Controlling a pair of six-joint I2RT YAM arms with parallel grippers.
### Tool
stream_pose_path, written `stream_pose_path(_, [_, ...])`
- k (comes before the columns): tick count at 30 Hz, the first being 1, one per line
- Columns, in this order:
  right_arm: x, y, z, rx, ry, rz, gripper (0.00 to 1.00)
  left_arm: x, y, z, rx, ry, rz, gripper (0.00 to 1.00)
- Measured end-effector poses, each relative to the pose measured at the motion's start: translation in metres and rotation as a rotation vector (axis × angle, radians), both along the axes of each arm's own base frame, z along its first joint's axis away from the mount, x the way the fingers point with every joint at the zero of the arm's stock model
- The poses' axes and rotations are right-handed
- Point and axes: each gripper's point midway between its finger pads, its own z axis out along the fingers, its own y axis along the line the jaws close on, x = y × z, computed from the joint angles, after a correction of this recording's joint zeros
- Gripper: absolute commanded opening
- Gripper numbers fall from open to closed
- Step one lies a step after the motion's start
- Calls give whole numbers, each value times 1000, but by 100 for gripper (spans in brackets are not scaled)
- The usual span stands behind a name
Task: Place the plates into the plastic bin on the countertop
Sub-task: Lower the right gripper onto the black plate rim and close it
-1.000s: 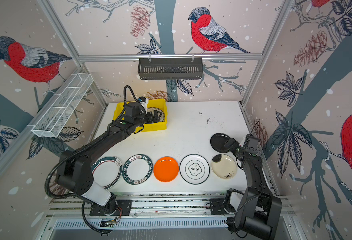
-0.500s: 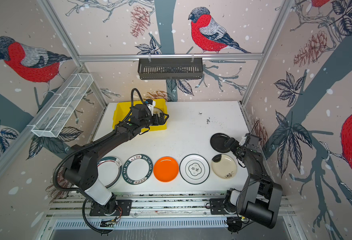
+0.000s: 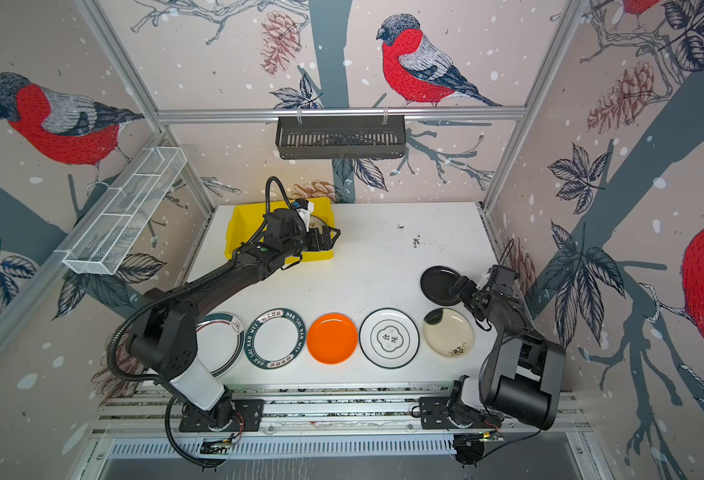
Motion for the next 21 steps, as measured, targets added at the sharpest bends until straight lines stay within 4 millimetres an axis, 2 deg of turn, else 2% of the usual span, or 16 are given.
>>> stream_pose_path(10, [22, 12, -1, -24, 9, 55, 85, 5, -3, -9, 7, 17, -1, 98])
stream_pose_path(21, [33, 1, -14, -93, 63, 30, 84, 5, -3, -11, 11, 24, -1, 98])
